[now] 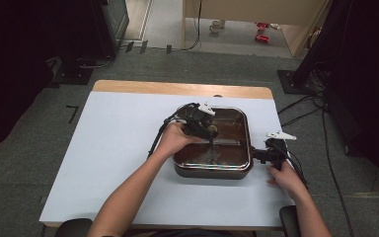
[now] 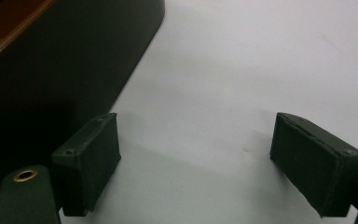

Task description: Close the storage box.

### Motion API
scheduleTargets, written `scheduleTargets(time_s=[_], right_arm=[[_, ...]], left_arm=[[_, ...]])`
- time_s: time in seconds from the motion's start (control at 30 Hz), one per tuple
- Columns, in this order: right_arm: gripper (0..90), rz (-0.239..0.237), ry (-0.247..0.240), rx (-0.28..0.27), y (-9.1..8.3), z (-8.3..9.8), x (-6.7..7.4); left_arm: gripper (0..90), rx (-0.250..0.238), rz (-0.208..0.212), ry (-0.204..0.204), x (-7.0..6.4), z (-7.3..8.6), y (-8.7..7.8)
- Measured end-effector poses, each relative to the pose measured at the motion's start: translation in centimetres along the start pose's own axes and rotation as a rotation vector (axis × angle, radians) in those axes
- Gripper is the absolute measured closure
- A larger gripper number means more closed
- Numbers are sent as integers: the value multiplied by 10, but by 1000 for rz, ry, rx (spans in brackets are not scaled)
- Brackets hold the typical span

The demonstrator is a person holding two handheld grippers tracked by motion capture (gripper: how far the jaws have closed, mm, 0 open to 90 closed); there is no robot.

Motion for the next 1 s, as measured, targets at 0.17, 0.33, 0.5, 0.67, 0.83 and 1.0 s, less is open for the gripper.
scheduleTargets(time_s=[0.17,0.33,0.5,0.67,0.83,1.0], right_arm=[[154,0,0,0,0,0,0],[154,1,-1,0,0,0,0],[154,1,-1,0,0,0,0],[154,1,-1,0,0,0,0],[154,1,-1,0,0,0,0],[154,1,-1,0,0,0,0]], left_arm=[[595,9,5,-15,-6,0,5],[594,6,10,-36,-6,3,6],[589,4,11,-31,-6,3,6],[553,-10,42,-51,-6,1,2],[444,-18,54,-67,-7,-1,-4],[385,-21,43,-88,-8,-1,-15]])
Point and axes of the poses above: each handheld gripper's, and its own axes: y roughly forward along the jaws, z roughly out of its underside, x roughly to its left, the point moved 9 cm from there along y, roughly forward along the jaws, and after that the axes turned 7 degrees about -y, right-handed, at the moved point
